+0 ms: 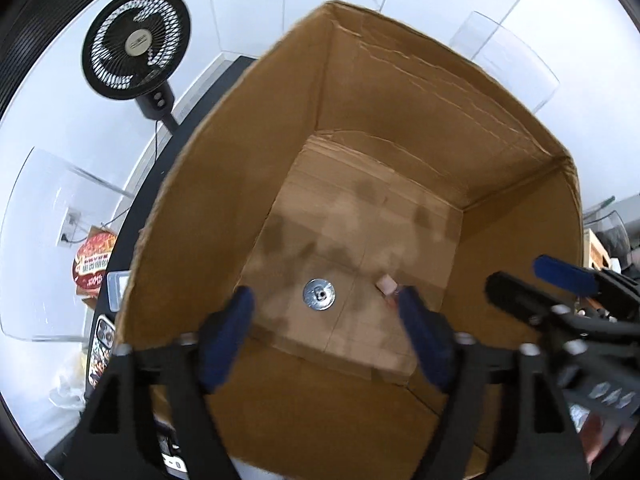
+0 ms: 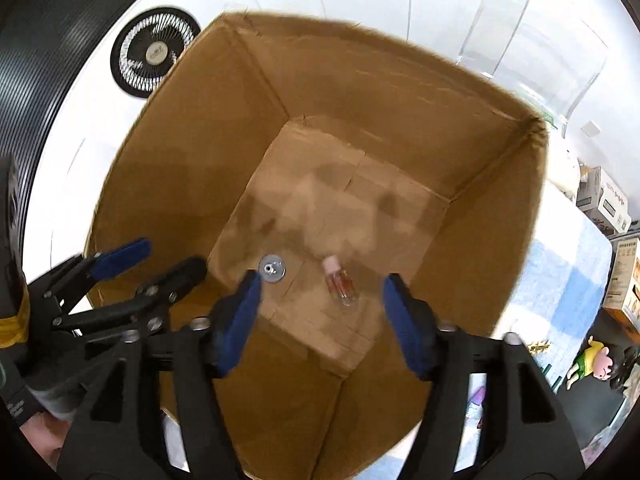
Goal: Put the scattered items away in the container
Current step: 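Open the left tool over the box while the right tool releases the bottle, then move both open tools back over the blanket items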
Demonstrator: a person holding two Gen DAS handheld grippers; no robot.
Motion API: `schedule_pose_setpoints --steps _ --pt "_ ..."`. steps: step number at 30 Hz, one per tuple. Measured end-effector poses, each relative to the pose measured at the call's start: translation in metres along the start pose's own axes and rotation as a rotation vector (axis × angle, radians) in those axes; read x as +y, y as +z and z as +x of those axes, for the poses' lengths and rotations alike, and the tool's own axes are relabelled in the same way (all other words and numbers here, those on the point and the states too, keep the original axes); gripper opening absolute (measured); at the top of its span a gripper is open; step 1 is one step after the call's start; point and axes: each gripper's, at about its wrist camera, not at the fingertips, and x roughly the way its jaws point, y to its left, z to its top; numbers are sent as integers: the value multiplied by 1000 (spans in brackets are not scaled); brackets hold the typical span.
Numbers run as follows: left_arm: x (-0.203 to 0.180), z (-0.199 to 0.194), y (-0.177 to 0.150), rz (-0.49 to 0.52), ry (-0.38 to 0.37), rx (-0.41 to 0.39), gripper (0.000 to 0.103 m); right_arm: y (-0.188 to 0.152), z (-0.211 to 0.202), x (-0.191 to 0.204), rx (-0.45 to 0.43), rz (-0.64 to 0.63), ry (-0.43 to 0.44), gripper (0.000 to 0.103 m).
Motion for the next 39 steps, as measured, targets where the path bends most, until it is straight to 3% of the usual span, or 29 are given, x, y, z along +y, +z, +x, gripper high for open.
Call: schedule_pose_setpoints --steps 2,5,9,14,19,39 --pt "1 -5 -1 -7 -14 -7 91 0 -9 -6 -33 16 17 90" --pt "-1 -15 -4 -1 -41 -22 103 -1 -21 -13 -76 46 41 102" --pt "-10 -27 -6 17 -8 -37 103 -3 -32 -16 -84 65 75 103" --pt "-19 -42 -10 24 18 -58 103 -9 -50 -15 -126 37 56 103" --pt "-37 -53 -15 113 51 -78 103 -15 -63 -19 -137 23 41 103" --pt "-97 -51 -55 167 4 -72 103 -73 -95 -86 -155 105 16 103"
